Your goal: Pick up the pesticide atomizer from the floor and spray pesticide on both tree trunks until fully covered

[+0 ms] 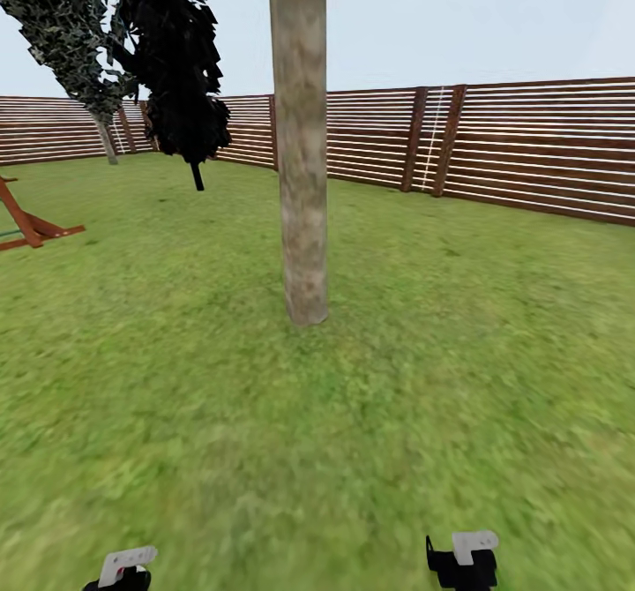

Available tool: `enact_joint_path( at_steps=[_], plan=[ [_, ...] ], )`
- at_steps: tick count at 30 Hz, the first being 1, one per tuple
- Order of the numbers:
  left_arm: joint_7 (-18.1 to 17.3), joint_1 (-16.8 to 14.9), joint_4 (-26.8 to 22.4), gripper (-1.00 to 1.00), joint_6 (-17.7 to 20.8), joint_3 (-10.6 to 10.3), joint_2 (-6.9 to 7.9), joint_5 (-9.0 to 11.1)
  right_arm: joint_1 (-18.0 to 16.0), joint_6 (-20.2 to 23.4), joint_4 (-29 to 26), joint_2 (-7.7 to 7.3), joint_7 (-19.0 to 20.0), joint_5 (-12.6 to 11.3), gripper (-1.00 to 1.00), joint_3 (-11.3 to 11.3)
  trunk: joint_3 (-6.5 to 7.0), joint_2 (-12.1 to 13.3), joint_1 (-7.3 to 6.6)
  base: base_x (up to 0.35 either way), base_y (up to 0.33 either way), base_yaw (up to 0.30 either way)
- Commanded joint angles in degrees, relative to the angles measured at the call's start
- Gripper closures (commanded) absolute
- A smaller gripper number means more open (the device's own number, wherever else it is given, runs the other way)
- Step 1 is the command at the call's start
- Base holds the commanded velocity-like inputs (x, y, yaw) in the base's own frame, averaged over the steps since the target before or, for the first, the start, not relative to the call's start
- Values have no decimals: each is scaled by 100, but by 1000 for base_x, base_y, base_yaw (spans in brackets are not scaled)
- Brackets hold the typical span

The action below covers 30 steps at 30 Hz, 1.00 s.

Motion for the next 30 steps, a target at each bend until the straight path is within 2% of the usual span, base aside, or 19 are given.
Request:
enact_joint_path(
  at_steps=[1, 30],
  plan=[
    [-60, -3, 7, 100, -7, 41, 0, 52, -5, -17, 9, 0, -31, 61, -100, -28, -5, -2, 3, 340, 0, 0],
    [-60, -4, 7, 100, -7, 41, 6, 52, -5, -17, 9, -2, -31, 61, -100, -31, 4, -2, 3, 340, 0, 0]
  ],
)
